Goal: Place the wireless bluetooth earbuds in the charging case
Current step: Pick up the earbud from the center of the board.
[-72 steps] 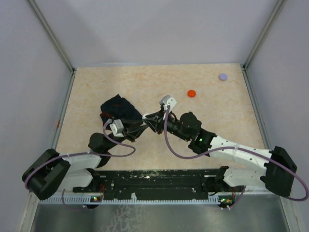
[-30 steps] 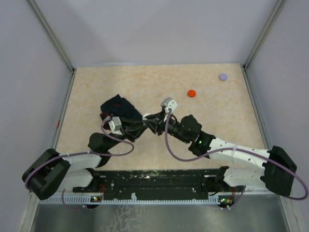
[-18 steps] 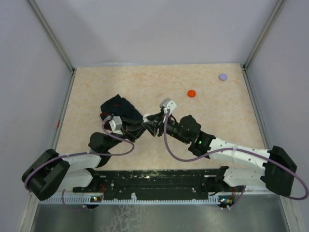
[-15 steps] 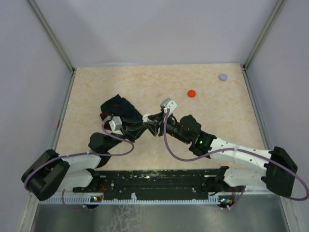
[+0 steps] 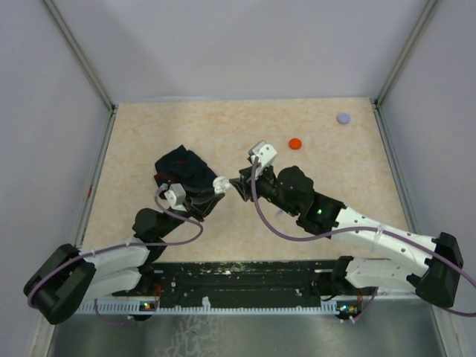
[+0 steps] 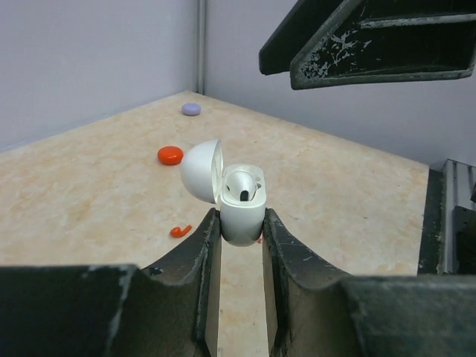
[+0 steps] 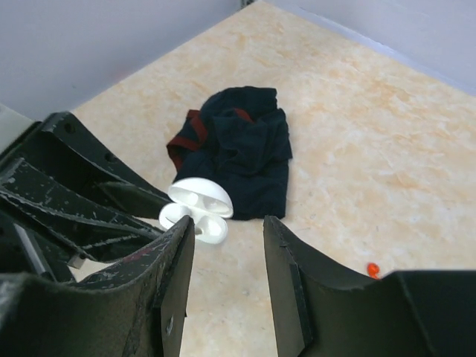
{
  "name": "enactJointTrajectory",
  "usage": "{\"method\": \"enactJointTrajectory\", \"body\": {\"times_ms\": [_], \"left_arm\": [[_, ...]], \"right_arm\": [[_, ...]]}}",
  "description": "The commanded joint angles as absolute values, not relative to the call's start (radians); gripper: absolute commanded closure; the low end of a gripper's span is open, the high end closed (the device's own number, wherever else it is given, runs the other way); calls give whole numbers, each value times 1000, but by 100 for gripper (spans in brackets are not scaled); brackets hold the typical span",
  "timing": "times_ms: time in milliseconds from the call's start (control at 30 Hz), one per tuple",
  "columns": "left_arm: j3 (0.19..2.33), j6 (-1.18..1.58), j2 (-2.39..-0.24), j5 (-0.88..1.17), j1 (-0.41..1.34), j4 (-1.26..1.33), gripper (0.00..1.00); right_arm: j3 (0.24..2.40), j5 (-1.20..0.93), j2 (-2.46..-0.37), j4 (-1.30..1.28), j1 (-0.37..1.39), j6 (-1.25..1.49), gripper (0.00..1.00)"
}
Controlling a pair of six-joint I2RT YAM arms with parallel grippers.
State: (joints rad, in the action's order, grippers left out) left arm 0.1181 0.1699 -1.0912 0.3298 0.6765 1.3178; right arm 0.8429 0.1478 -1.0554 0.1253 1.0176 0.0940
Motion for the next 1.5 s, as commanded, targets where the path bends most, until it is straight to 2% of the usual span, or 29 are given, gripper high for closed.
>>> {"method": "enactJointTrajectory", "body": {"times_ms": [0, 267, 500, 867, 1467], "left_arm": [[101, 130, -1008, 178, 676, 1134, 100], [147, 145, -817, -83, 675, 714, 100], [143, 176, -719, -149, 675, 555, 100], [146, 186, -679, -198, 675, 482, 100], [148, 177, -699, -202, 675, 495, 100]], "right_arm": [[918, 204, -1092, -30, 991, 50, 57], [877, 127, -1232, -24, 868, 55, 57], [885, 142, -1414, 42, 855, 58, 58], [964, 202, -1696, 71, 845, 39, 59], [1003, 276, -1830, 121, 813, 15, 60]]}}
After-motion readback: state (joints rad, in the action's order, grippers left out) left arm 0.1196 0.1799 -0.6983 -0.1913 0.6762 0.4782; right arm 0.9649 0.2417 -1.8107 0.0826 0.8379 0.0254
